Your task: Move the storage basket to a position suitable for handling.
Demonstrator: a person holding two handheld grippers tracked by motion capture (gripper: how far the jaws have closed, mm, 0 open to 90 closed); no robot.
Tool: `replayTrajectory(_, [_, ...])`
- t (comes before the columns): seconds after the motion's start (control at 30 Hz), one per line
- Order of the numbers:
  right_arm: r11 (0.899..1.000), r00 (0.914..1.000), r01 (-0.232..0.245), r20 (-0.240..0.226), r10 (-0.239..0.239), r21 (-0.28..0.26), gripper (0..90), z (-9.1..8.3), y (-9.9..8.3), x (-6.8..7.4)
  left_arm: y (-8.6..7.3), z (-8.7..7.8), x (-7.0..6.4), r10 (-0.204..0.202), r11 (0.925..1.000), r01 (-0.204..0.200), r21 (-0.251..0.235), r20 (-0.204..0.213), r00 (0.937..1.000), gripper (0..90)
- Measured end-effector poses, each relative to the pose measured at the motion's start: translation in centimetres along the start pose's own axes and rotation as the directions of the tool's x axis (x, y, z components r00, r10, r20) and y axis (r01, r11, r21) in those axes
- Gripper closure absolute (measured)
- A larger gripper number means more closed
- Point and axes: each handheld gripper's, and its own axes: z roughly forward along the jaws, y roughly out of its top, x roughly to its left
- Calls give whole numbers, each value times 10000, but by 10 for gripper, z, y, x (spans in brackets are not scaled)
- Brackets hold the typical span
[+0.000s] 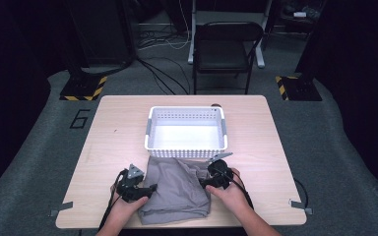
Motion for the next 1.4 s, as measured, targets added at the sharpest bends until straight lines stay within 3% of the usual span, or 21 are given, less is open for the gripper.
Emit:
replayTrajectory(0.17, [9994,9991,-349,223,349,-21,325,4,-4,0,0,1,-1,-25,9999,24,-111,-69,10000,335])
replayTrajectory(0.6, [9999,9955,29,944,-18,-113,316,8,-8,14,-2,1,-3,-69,9998,66,-189,-149,9999,336])
replayTrajectory(0.7, [9997,9950,112,992,-88,-235,380,7,-9,15,-2,1,-5,-143,9996,137,-241,-233,9996,337])
replayTrajectory(0.9, [9992,9977,193,650,-170,-344,530,6,-11,18,-2,0,-6,-88,9998,86,-202,-137,9999,355])
replayTrajectory(0.97, [9993,9992,158,371,-146,-324,622,6,-11,18,-2,0,-6,9,9999,-11,-169,-102,9999,377])
replayTrajectory(1.2, [9997,9993,-16,-379,7,-240,750,7,-10,15,-1,0,-9,-138,9997,140,-213,103,9999,492])
replayTrajectory(1.27, [9996,9993,44,-376,-54,-266,762,7,-10,15,-1,0,-9,-227,9995,233,-235,251,9994,537])
replayTrajectory(1.4, [9973,9978,654,68,-652,-346,776,7,-9,23,-1,0,-8,-570,9982,582,-174,629,9964,679])
